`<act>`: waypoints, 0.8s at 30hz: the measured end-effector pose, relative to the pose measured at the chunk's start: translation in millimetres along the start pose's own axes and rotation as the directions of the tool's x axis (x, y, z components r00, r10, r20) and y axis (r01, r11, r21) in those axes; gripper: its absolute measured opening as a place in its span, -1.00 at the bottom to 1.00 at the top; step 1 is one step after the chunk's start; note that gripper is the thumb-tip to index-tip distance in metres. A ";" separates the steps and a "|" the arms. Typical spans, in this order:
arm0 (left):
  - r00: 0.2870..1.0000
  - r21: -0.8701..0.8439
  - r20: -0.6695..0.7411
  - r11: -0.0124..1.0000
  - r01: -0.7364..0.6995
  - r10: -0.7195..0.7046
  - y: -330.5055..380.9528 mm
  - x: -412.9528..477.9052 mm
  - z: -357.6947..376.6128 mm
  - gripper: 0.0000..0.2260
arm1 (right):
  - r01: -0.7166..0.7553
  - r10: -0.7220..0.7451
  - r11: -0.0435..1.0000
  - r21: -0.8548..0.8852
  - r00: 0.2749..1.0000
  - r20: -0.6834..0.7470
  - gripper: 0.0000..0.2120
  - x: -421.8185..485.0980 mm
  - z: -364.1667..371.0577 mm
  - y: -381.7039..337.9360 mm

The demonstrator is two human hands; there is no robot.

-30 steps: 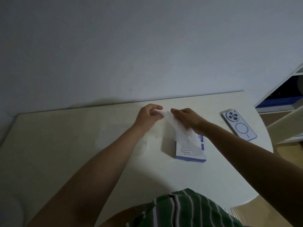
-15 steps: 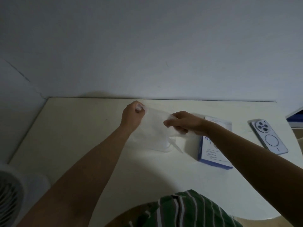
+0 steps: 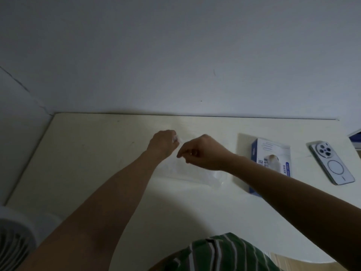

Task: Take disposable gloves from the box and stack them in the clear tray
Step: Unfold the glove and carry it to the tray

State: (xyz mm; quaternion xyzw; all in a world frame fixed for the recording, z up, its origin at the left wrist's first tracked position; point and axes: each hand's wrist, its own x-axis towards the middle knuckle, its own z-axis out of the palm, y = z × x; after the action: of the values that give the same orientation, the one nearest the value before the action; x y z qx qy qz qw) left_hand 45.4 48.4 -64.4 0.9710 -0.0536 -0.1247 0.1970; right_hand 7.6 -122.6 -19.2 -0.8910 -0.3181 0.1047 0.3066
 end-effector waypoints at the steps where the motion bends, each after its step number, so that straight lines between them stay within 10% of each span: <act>1: 1.000 0.012 0.005 1.000 -0.020 0.020 0.3 0.9 1.0 -0.84 | -0.031 0.034 0.998 -0.060 0.998 0.057 -0.80 2.5 7.6 2.7; 8: 0.991 0.273 -0.040 0.955 -0.113 0.129 -2.8 -0.4 3.9 -0.73 | -0.401 0.469 0.867 -0.295 0.858 0.209 -0.48 9.6 43.2 34.0; 13: 0.853 0.450 -0.177 0.811 -0.374 0.492 15.0 -7.1 7.5 -0.80 | -0.488 0.537 0.841 -0.235 0.807 0.247 -0.29 10.7 58.3 35.4; 18: 0.940 0.326 0.334 0.926 -0.191 0.076 8.0 -7.1 29.2 -0.40 | -0.580 0.604 0.797 -0.169 0.756 0.252 -0.20 12.3 62.7 32.6; 24: 0.924 0.322 0.382 0.941 -0.106 -0.027 -14.6 -11.4 46.1 -0.12 | -0.695 0.703 0.703 -0.150 0.647 0.297 0.03 3.2 57.6 42.1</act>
State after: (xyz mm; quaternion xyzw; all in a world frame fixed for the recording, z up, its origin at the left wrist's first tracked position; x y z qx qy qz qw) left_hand 23.1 46.5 -108.7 0.9461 -0.1312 -0.2956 0.0164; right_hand 9.4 -118.6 -90.5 -0.9167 0.0016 0.3596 0.1742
